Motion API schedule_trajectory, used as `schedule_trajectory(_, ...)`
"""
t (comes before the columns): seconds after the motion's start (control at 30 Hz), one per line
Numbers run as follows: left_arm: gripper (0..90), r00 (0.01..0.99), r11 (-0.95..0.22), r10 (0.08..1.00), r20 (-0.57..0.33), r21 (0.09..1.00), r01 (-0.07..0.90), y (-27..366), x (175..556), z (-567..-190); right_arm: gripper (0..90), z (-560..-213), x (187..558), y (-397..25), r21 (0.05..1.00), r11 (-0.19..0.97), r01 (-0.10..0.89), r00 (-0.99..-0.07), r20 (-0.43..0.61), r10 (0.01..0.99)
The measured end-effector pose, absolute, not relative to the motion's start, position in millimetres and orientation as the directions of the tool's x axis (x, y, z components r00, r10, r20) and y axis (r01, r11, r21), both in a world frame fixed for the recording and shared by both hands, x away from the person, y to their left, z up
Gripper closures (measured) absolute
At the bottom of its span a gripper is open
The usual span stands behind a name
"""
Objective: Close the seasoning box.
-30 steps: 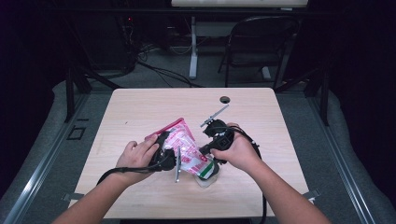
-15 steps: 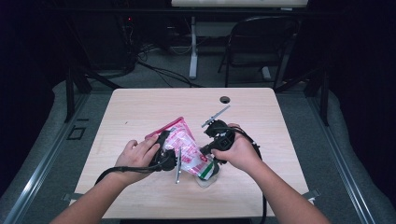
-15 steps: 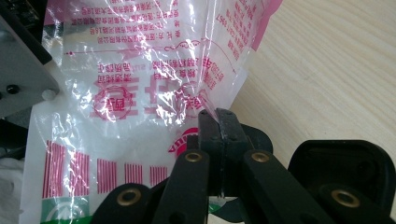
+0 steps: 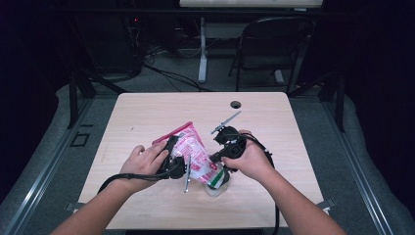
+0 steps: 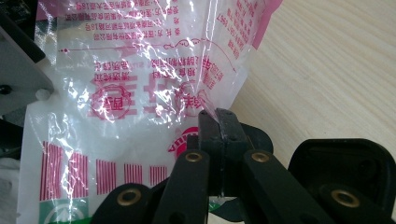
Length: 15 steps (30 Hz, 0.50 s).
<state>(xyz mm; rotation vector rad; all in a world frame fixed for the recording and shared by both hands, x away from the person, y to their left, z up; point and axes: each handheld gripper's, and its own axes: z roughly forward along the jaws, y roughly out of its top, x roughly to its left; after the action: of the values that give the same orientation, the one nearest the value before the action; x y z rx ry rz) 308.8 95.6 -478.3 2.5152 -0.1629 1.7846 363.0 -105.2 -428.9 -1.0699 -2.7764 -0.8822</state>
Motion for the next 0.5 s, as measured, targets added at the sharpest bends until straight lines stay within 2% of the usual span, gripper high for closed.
schedule_trajectory(0.5, 64.2, 0.319, -0.992, -0.078, 0.944, -0.043, -0.116, 93.0, 307.4, -475.1, 90.0, -429.3, 362.6, -106.0, 0.502, 0.596, 0.626, -0.761, 0.23, 0.606)
